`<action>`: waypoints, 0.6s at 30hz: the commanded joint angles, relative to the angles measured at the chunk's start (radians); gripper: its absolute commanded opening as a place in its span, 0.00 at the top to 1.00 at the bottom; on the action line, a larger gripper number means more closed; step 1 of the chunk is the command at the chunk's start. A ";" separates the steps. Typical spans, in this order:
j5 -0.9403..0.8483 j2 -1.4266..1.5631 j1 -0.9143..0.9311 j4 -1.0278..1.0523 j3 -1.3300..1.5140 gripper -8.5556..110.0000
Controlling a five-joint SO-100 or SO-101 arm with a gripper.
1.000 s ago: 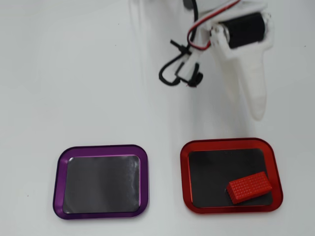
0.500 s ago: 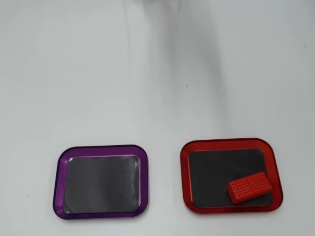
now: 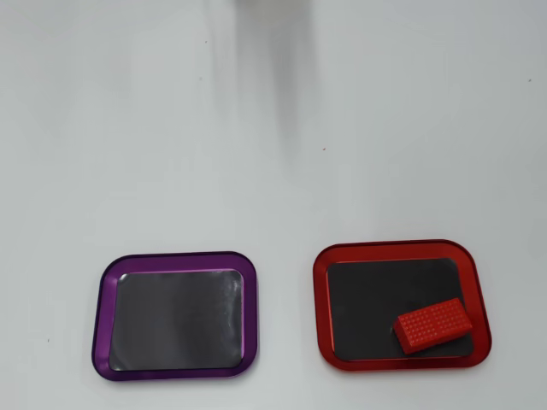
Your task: Grasp a red block and put it in the left red dish.
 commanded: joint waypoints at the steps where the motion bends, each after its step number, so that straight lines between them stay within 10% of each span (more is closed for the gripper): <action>1: 0.015 0.137 0.017 0.012 0.101 0.73; 18: 0.112 0.081 0.014 -0.029 0.532 0.73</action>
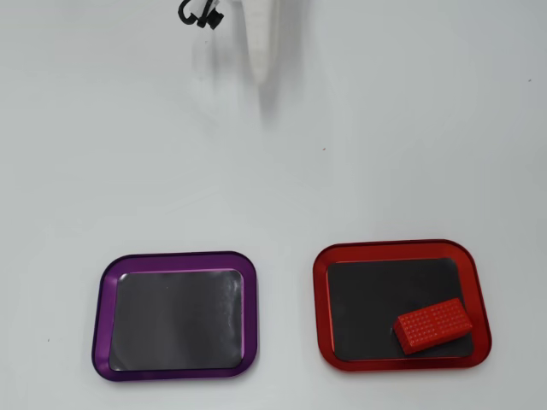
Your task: Grasp a red block and put it in the left red dish.
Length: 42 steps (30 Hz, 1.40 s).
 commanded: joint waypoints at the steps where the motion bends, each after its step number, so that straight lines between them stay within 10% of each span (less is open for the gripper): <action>1: 0.003 0.074 0.003 0.021 0.011 0.74; 7: 0.002 0.074 -0.003 0.025 0.011 0.93; 42: -0.009 0.074 -0.002 0.040 0.009 0.93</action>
